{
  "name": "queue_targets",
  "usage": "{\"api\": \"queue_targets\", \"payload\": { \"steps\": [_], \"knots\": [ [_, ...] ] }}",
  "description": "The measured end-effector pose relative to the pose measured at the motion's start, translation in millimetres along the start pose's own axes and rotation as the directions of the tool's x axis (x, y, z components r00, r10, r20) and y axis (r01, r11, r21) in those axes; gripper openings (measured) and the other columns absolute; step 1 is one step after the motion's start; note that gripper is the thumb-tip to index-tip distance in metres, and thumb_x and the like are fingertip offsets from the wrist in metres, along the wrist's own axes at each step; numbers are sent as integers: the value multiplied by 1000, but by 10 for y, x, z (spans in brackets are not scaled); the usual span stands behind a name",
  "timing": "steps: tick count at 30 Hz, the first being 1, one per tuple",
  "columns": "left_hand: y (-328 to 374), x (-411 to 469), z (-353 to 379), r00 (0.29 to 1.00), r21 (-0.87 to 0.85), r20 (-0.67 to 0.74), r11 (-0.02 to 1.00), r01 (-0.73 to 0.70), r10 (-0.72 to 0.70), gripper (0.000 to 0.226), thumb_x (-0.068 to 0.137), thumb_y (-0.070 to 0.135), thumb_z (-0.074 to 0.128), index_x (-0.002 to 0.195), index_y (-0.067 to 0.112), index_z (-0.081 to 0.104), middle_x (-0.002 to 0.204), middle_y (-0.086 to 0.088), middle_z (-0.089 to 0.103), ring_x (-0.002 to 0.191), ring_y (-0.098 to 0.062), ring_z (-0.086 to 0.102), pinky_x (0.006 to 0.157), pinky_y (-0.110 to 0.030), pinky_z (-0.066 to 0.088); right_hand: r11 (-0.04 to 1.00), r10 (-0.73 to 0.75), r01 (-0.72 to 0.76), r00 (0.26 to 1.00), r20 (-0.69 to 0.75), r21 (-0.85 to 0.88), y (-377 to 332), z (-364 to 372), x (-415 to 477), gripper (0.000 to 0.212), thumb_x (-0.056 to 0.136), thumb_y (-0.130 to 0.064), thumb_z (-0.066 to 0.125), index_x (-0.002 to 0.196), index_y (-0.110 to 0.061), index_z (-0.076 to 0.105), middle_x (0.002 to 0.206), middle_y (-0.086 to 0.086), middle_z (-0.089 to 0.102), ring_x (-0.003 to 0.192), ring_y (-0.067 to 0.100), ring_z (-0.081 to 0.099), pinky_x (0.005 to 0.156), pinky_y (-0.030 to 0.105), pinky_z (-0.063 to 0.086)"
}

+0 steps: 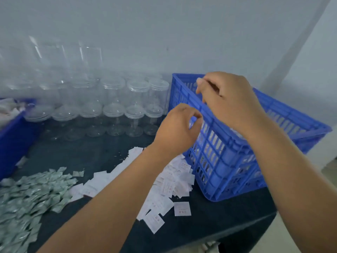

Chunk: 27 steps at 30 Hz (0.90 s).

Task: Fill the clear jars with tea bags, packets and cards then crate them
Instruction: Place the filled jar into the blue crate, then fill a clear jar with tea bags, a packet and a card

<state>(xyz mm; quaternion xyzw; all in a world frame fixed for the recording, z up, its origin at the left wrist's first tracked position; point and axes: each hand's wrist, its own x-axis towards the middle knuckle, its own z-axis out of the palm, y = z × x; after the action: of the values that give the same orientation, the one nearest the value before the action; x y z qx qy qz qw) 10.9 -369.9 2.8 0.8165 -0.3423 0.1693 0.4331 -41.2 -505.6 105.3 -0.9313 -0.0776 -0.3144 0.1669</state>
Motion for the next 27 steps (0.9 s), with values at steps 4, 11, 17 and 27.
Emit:
{"api": "queue_targets", "payload": {
  "steps": [4, 11, 17, 27],
  "knots": [
    [-284, -778, -354, 967, 69, 66, 968, 242, -246, 19, 105, 37, 57, 99, 26, 71, 83, 7, 71, 73, -11, 62, 71, -37, 53, 955, -21, 5, 998, 52, 296, -362, 369, -459, 47, 105, -42, 54, 68, -15, 42, 56, -3, 43, 51, 10, 38, 52, 25, 32],
    [-884, -2079, -804, 827, 251, -36, 796, 551, -561, 40, 107, 51, 43, 82, 27, 64, 68, 11, 63, 64, -12, 58, 62, -35, 52, 646, 187, -393, 912, 364, 654, -1127, 1681, -1081, 52, 103, -31, 64, 67, -15, 31, 58, -8, 32, 55, 9, 31, 52, 21, 29],
    [-1251, -2627, -969, 731, -13, -218, 751, 660, -646, 20, 104, 32, 58, 87, 37, 67, 88, 21, 70, 84, -2, 66, 71, -25, 52, 680, 261, -446, 889, 377, 582, -1670, 2660, -1796, 53, 103, -39, 63, 62, -23, 34, 54, -9, 41, 54, 9, 38, 54, 25, 31],
    [-1503, -1380, -2205, 705, 13, -531, 827, 562, -470, 9, 97, 47, 65, 105, 43, 66, 97, 27, 66, 91, 13, 61, 72, -12, 45, 833, 160, -314, 925, 345, 455, -1662, 2920, -1964, 52, 103, -30, 67, 64, -13, 38, 58, -2, 37, 58, 12, 40, 55, 23, 29]
  ]
}}
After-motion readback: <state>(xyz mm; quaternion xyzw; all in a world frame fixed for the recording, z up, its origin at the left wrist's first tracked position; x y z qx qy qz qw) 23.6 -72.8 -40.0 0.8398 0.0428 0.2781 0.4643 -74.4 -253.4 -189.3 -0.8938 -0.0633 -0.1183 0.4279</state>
